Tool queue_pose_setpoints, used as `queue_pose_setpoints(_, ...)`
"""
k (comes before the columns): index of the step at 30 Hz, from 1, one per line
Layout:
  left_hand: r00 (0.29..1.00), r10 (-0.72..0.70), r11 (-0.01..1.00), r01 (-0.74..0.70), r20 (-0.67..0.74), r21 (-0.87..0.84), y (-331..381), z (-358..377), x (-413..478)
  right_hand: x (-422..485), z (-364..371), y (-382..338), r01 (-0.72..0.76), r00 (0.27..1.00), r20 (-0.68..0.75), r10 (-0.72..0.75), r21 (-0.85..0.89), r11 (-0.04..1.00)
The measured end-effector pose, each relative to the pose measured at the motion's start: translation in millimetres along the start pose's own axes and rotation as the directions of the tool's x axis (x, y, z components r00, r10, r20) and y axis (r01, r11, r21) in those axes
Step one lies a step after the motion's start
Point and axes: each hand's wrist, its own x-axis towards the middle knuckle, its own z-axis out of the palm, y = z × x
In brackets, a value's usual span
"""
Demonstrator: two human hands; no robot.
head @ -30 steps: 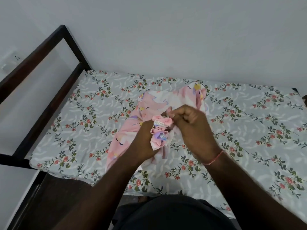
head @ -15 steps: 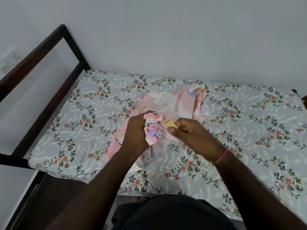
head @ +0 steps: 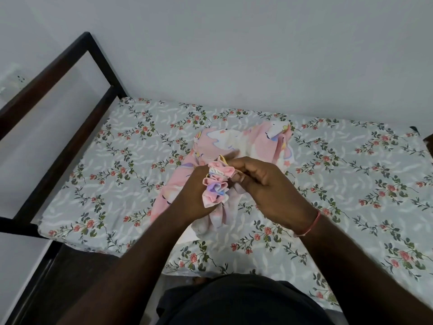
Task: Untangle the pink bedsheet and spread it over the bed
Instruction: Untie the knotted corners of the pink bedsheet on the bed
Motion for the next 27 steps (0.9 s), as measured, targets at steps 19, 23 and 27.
queue_pose_setpoints(19, 0.973, -0.163, 0.987, 0.162, -0.164, -0.018, -14.5, 19.5, -1.2, 9.6, 14.4, 2.5, -0.097, 0.918, -0.344, 0.199, 0.292, 0.951)
queue_pose_setpoints(23, 0.989, -0.146, 0.984, 0.148, 0.021, -0.096, 2.5, 8.6, 2.5, 4.0, 3.2, 2.4, -0.057, 0.993, -0.09, 0.07, 0.145, 0.988)
queue_pose_setpoints(27, 0.974, -0.137, 0.99, 0.137, -0.182, -0.013, -3.9, -0.1, 6.8, -0.2, 12.6, 0.4, -0.056, 0.978, -0.178, 0.109, 0.277, 0.959)
